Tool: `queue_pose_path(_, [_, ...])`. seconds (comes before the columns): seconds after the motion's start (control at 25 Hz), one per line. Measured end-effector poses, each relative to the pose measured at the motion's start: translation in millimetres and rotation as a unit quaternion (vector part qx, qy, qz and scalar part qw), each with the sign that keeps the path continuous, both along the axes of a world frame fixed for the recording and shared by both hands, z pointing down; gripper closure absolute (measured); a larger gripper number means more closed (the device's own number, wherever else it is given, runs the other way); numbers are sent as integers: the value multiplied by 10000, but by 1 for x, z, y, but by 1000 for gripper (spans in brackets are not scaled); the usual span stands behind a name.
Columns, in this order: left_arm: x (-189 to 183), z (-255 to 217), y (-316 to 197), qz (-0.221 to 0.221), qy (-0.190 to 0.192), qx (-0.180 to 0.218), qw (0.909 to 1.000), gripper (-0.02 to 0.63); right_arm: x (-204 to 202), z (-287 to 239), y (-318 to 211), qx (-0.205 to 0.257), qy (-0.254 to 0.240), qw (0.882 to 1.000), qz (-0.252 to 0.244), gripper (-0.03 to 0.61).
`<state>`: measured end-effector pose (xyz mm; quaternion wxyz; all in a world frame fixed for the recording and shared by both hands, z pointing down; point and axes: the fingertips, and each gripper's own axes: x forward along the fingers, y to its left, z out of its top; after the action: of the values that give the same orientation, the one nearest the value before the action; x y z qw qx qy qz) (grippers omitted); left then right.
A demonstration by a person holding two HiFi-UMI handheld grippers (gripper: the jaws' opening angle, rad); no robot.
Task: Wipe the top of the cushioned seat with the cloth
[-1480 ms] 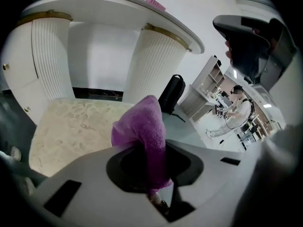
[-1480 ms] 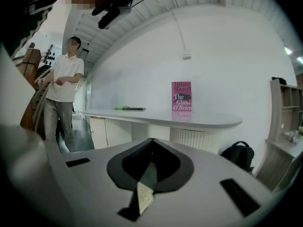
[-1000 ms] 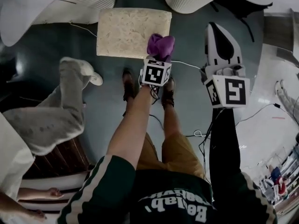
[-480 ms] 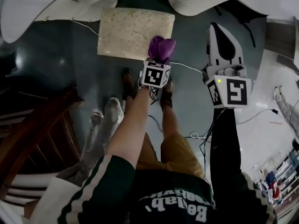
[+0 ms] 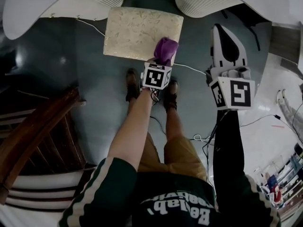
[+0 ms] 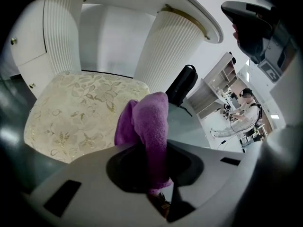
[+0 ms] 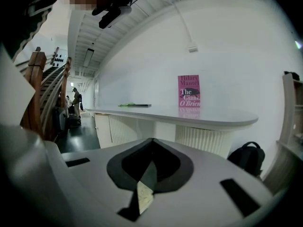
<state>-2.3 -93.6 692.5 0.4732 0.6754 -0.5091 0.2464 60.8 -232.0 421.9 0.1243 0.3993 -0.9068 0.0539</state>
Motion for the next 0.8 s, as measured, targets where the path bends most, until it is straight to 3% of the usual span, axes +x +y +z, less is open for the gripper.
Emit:
queue_pose_path(0.4, [-85,5,15,-77,-178,-160,9997,520,-54,3,5,-42,-34,9999,119,571])
queue_pose_path(0.8, [-210,9,23,-129,-480,-162,9986,520,-137,11,15,-118,-145,9996,206,571])
